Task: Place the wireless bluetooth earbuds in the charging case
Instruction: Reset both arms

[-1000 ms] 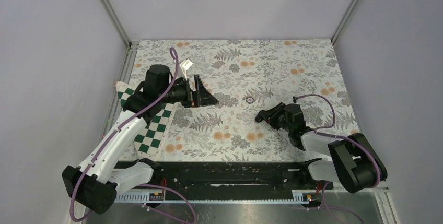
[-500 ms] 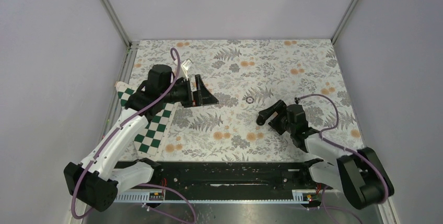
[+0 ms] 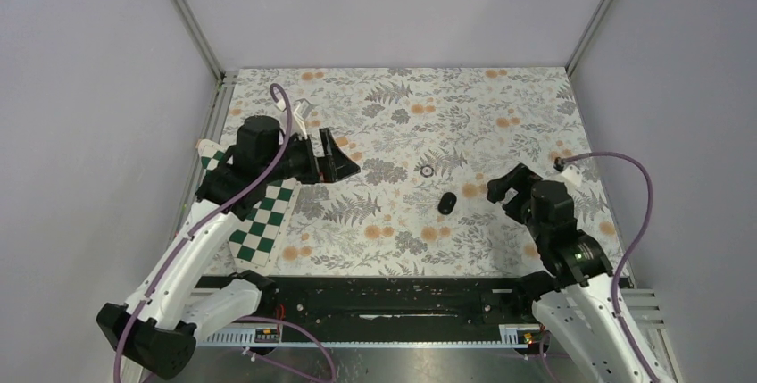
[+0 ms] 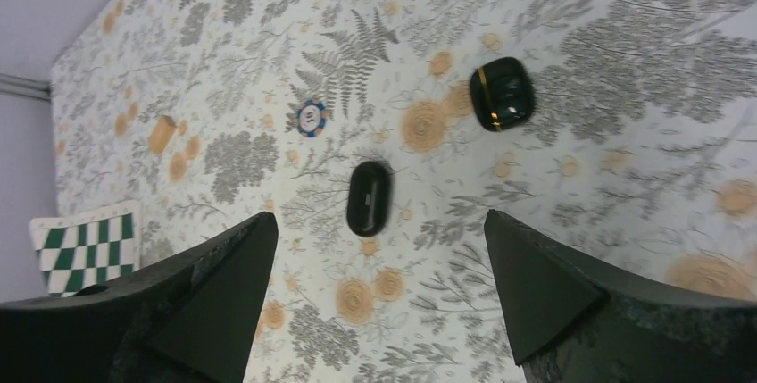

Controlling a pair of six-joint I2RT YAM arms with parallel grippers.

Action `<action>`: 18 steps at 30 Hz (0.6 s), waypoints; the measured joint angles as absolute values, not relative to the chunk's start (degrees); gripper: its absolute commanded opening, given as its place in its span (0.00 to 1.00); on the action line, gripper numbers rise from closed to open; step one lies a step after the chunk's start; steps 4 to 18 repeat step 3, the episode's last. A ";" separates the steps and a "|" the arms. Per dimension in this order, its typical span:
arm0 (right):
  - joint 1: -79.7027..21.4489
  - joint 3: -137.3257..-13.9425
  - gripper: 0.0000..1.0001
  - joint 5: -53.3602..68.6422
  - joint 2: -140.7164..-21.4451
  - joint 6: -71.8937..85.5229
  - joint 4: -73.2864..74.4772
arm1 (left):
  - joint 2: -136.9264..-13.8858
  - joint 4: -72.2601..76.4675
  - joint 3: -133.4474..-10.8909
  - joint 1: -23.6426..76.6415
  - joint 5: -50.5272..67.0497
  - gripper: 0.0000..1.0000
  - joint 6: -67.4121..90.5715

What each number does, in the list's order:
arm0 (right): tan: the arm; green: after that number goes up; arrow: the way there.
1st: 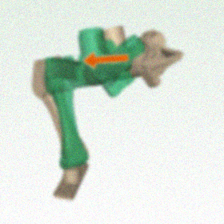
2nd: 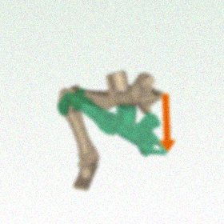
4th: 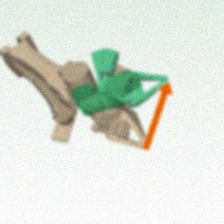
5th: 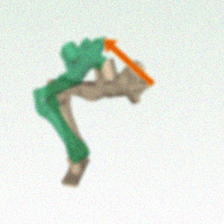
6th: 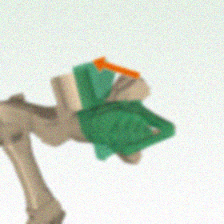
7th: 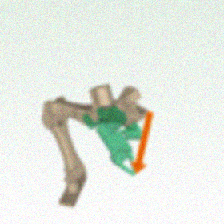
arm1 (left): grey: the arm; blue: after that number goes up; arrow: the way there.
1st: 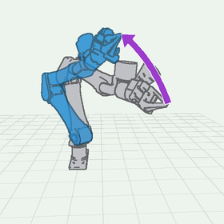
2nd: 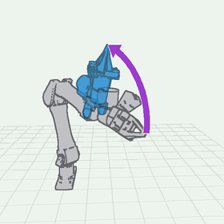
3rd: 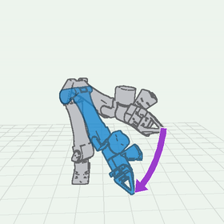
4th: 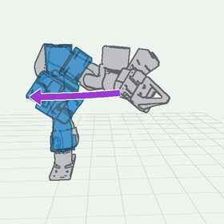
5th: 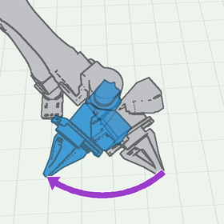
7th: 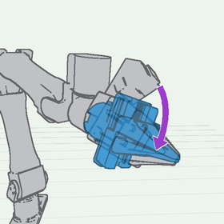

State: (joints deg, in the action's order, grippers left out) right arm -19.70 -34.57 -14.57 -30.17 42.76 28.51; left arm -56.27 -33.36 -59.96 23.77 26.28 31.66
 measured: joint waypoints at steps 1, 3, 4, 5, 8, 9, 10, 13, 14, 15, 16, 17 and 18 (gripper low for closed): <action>-19.70 -35.35 0.93 -15.81 -29.08 42.09 30.81 | -56.05 -33.36 -60.14 23.75 25.74 0.96 31.51; -19.68 -36.14 0.94 -17.50 -27.22 41.04 34.28 | -55.86 -33.28 -60.49 23.59 24.86 0.97 31.46; -19.68 -36.14 0.94 -17.50 -27.22 41.04 34.28 | -55.86 -33.28 -60.49 23.59 24.86 0.97 31.46; -19.68 -36.14 0.94 -17.50 -27.22 41.04 34.28 | -55.86 -33.28 -60.49 23.59 24.86 0.97 31.46; -19.68 -36.14 0.94 -17.50 -27.22 41.04 34.28 | -55.86 -33.28 -60.49 23.59 24.86 0.97 31.46; -19.68 -36.14 0.94 -17.50 -27.22 41.04 34.28 | -55.86 -33.28 -60.49 23.59 24.86 0.97 31.46; -19.68 -36.14 0.94 -17.50 -27.22 41.04 34.28 | -55.86 -33.28 -60.49 23.59 24.86 0.97 31.46; -19.68 -36.14 0.94 -17.50 -27.22 41.04 34.28 | -55.86 -33.28 -60.49 23.59 24.86 0.97 31.46; -19.68 -36.14 0.94 -17.50 -27.22 41.04 34.28 | -55.86 -33.28 -60.49 23.59 24.86 0.97 31.46; -19.68 -36.14 0.94 -17.50 -27.22 41.04 34.28 | -55.86 -33.28 -60.49 23.59 24.86 0.97 31.46; -19.68 -36.14 0.94 -17.50 -27.22 41.04 34.28 | -55.86 -33.28 -60.49 23.59 24.86 0.97 31.46; -19.68 -36.14 0.94 -17.50 -27.22 41.04 34.28 | -55.86 -33.28 -60.49 23.59 24.86 0.97 31.46; -19.68 -36.14 0.94 -17.50 -27.22 41.04 34.28 | -55.86 -33.28 -60.49 23.59 24.86 0.97 31.46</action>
